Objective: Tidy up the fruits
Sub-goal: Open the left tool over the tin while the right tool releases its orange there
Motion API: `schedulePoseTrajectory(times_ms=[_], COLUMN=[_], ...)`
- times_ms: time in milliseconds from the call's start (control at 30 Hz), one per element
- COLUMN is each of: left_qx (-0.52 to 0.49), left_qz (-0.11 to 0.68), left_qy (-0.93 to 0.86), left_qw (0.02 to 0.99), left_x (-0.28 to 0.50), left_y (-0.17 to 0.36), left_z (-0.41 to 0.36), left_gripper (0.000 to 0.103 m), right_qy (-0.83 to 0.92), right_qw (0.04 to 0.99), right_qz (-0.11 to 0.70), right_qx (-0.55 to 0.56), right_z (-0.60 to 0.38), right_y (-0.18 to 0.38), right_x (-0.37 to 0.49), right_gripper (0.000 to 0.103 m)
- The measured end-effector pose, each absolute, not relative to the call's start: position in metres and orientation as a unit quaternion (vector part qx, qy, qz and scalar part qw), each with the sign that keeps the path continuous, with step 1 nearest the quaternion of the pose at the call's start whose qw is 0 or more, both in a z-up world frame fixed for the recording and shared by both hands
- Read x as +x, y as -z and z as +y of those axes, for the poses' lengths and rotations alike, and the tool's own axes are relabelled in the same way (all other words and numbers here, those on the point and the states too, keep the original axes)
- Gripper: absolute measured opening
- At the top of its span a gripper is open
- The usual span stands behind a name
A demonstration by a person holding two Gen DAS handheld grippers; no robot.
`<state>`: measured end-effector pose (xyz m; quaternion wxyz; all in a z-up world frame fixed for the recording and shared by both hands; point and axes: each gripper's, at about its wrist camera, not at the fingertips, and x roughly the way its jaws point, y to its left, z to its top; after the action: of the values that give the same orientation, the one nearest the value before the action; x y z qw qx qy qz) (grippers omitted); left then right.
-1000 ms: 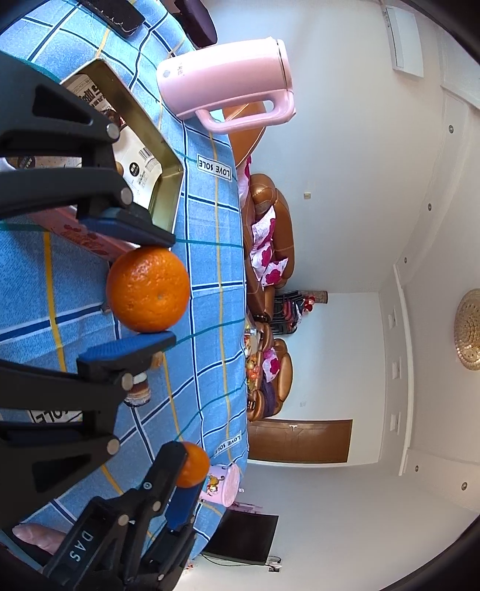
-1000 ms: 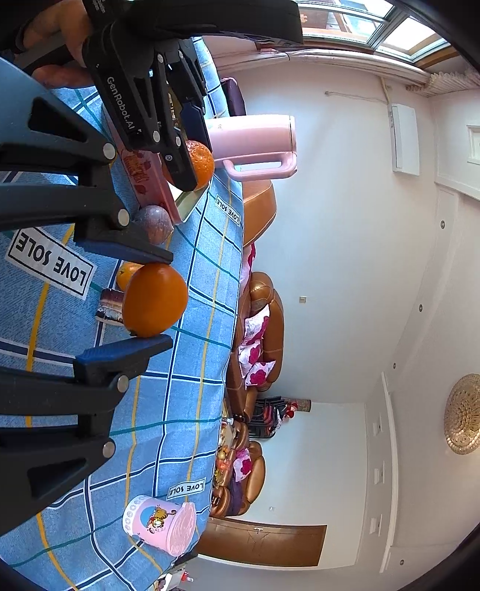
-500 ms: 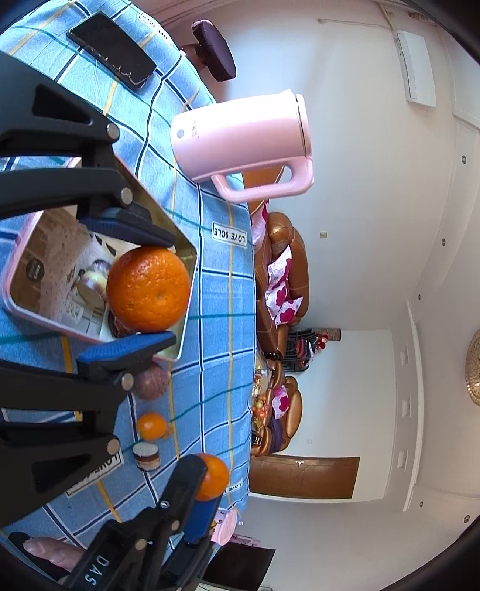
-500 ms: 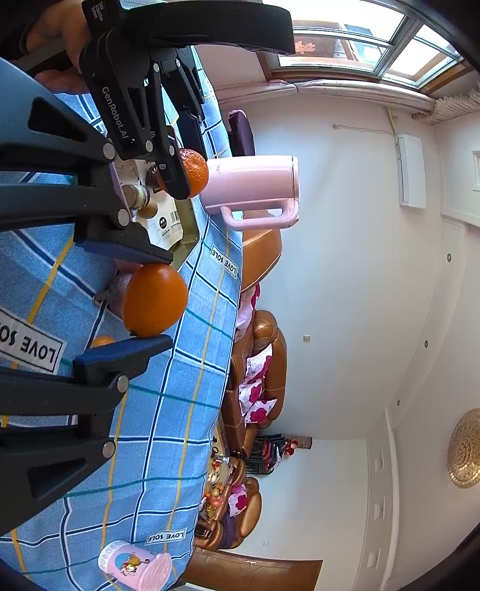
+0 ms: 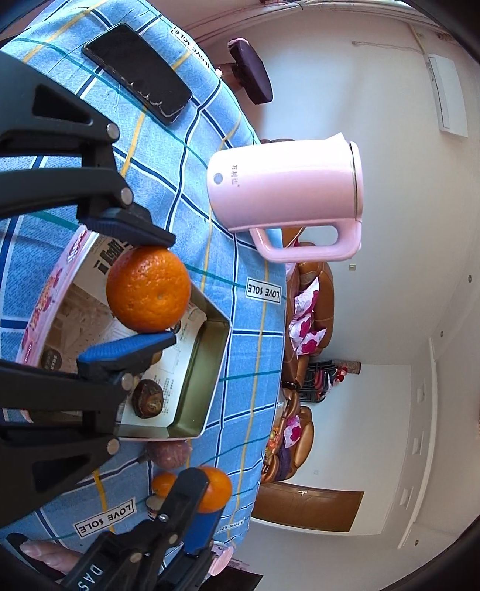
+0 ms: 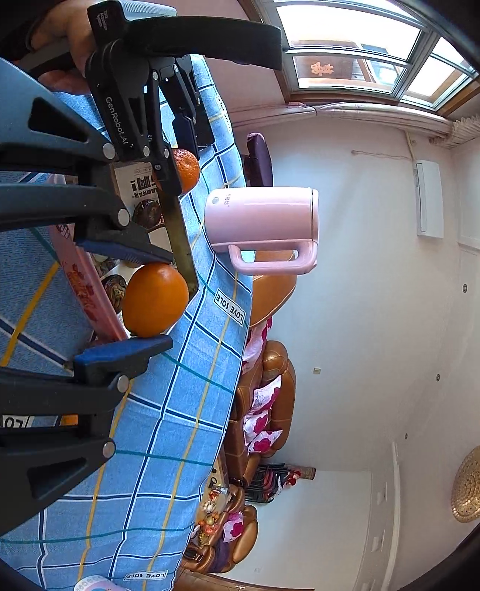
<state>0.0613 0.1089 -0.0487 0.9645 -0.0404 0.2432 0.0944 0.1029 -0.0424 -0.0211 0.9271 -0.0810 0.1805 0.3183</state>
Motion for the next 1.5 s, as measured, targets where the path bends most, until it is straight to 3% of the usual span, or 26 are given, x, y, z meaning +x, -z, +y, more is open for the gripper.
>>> schedulePoseTrajectory(times_ms=[1333,1400,1500], left_qx=[-0.058,-0.052,-0.042], left_qz=[0.286,0.282,0.272], left_qy=[-0.092,-0.095,-0.103], left_qw=[0.952,0.953,0.956], left_x=[0.077,0.076,0.073], left_y=[0.060,0.059,0.057], left_z=[0.125,0.122,0.119], left_gripper=[0.050,0.057,0.071], right_qy=[-0.370,-0.369,-0.368], right_qw=[0.882,0.881,0.881], right_qz=[0.257,0.260,0.258], right_qx=[-0.135,-0.141,-0.146], right_z=[0.011,0.013,0.014], right_y=[0.053,0.054,0.055], right_x=[0.098,0.098,0.096], right_gripper=[0.041,0.043,0.056])
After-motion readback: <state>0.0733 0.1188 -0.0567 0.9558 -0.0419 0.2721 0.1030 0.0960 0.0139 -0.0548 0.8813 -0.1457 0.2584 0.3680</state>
